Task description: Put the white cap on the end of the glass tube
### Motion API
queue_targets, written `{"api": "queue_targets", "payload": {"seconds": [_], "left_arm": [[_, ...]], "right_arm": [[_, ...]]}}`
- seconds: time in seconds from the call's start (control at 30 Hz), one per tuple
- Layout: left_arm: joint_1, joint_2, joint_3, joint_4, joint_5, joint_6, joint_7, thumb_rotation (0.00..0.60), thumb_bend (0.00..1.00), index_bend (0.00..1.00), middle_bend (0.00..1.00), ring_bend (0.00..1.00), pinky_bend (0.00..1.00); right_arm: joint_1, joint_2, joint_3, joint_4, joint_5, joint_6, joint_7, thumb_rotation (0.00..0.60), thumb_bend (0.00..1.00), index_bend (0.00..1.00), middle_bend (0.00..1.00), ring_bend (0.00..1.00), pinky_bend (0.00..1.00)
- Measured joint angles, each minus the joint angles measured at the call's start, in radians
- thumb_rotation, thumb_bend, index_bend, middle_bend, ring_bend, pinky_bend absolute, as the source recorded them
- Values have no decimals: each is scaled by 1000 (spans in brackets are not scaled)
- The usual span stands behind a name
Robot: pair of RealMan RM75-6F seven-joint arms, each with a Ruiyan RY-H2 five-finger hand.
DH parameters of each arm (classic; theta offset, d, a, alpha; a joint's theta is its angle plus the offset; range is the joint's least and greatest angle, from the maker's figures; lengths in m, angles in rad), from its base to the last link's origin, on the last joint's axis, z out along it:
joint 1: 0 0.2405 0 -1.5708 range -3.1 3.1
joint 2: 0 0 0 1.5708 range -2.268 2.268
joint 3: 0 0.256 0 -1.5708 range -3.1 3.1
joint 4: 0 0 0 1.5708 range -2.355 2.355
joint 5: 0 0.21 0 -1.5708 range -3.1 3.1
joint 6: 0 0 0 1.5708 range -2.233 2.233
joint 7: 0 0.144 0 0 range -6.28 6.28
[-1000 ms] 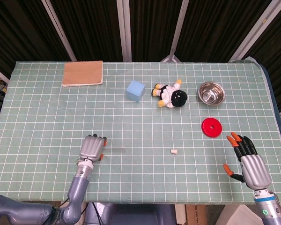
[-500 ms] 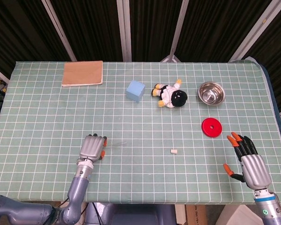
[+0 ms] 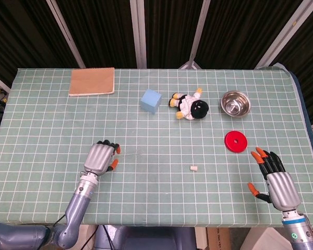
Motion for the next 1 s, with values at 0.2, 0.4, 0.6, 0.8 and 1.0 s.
{"api": "queue_targets", "payload": {"seconds": [0.2, 0.4, 0.6, 0.8, 1.0], "left_arm": [[25, 112, 29, 37, 165, -21, -211, 600, 751, 537, 566, 348, 424], [45, 216, 49, 71, 294, -21, -369, 600, 751, 537, 566, 348, 423], [62, 277, 53, 85, 354, -11, -465, 600, 751, 538, 567, 348, 423], [74, 301, 51, 96, 379, -7, -517, 600, 751, 538, 567, 348, 423], [86, 313, 47, 104, 395, -7, -549, 600, 751, 538, 567, 348, 423]], "right_arm": [[15, -3, 3, -28, 11, -33, -7, 600, 358, 147, 74, 84, 22], [53, -23, 13, -70, 34, -102, -49, 600, 358, 293, 152, 150, 62], [99, -74, 26, -111, 73, -186, -139, 600, 358, 385, 162, 157, 64], [133, -162, 40, -129, 127, -235, -267, 600, 358, 448, 181, 165, 75], [161, -289, 67, -116, 228, -264, -382, 600, 358, 482, 193, 166, 76]]}}
